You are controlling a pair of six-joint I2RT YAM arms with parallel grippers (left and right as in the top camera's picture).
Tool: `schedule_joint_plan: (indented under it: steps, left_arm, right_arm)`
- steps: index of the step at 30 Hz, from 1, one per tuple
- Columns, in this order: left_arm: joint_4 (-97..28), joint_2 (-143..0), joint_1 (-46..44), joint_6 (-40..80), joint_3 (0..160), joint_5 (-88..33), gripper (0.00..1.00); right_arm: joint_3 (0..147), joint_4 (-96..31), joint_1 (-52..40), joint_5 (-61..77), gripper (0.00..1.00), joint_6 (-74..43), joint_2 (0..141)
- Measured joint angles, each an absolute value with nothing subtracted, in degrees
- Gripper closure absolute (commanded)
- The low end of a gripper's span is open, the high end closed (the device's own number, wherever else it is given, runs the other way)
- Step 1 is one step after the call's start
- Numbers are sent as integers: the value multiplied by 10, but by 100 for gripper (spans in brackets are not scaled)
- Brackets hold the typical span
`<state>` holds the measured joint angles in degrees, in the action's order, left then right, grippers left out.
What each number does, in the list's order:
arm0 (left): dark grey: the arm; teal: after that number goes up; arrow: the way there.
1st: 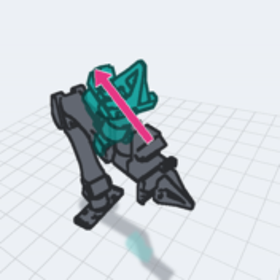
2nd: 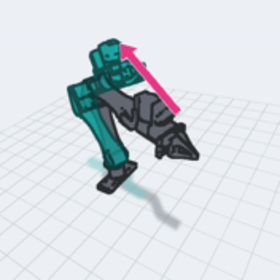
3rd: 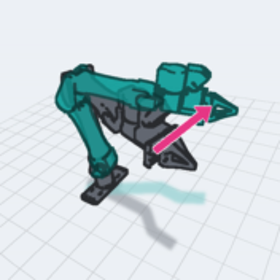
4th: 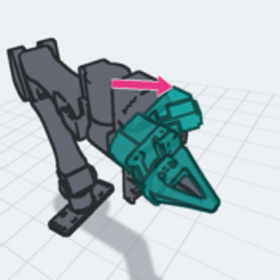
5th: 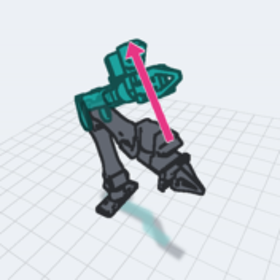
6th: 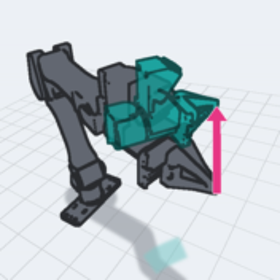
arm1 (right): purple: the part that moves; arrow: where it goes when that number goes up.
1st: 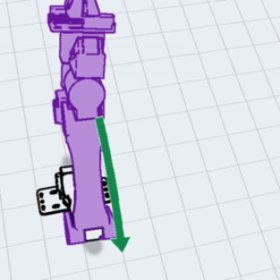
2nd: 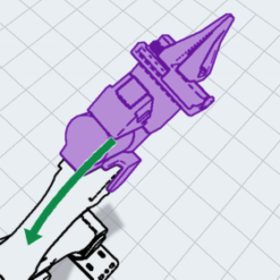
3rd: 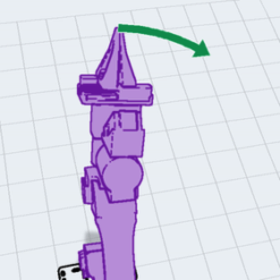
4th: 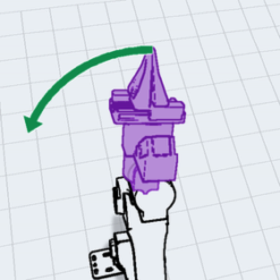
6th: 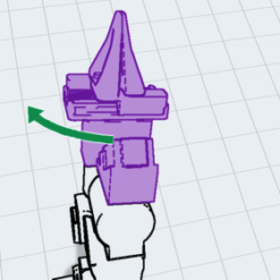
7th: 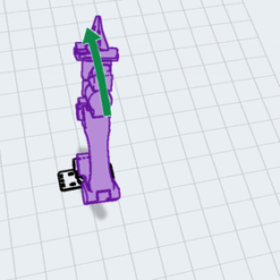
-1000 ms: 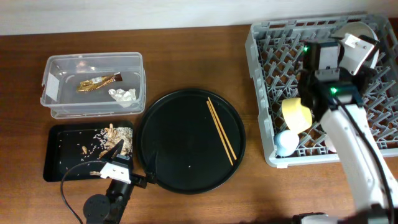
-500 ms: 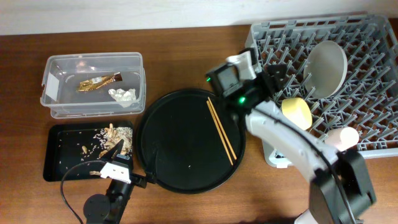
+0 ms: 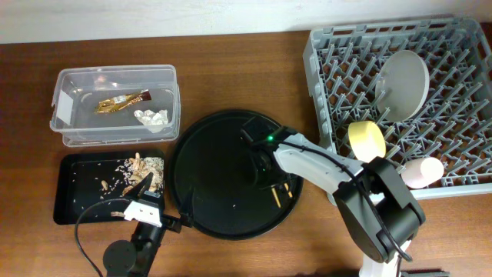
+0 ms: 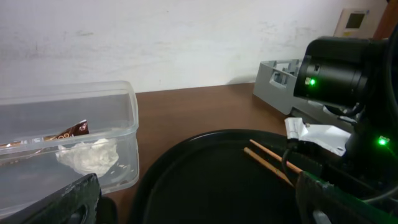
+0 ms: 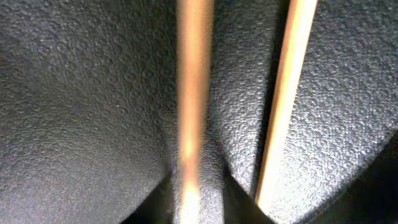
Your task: Sort waste into correct bins and load items into the dishwasher rack
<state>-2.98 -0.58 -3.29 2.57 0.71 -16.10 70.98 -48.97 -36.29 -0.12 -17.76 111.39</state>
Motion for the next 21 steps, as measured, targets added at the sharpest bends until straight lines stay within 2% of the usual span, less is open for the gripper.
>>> schedule_joint_plan:
  steps: [5, 7, 9, 10, 12, 13, 14, 18, 21]
  left_arm:
    - [-30, -6, -33, 26, 7, -161, 1]
    - [-30, -6, -33, 26, 7, -161, 1]
    - [-30, -6, -33, 26, 7, -161, 1]
    - [-30, -6, -33, 26, 7, -161, 1]
    - [-30, -6, -33, 26, 7, -161, 1]
    - [-30, -6, -33, 26, 7, -161, 1]
    - [-30, -6, -33, 26, 7, -161, 0]
    - [-30, -6, -33, 26, 7, -161, 1]
    - [-30, -6, -33, 26, 7, -161, 1]
  right_arm:
    - [709, -510, -363, 25, 96, -180, 1092]
    - [720, -510, -347, 17, 96, -180, 960]
    - [730, -490, -261, -43, 96, -176, 843]
    - [733, -468, -175, -85, 96, -160, 821]
    - [733, -438, -103, -107, 96, -140, 869]
    - [732, -419, -77, -98, 79, -131, 902]
    - [730, -396, -60, -83, 55, -116, 928]
    - [734, -425, -77, -96, 53, -86, 934]
    - [738, -502, -164, -28, 53, -108, 877]
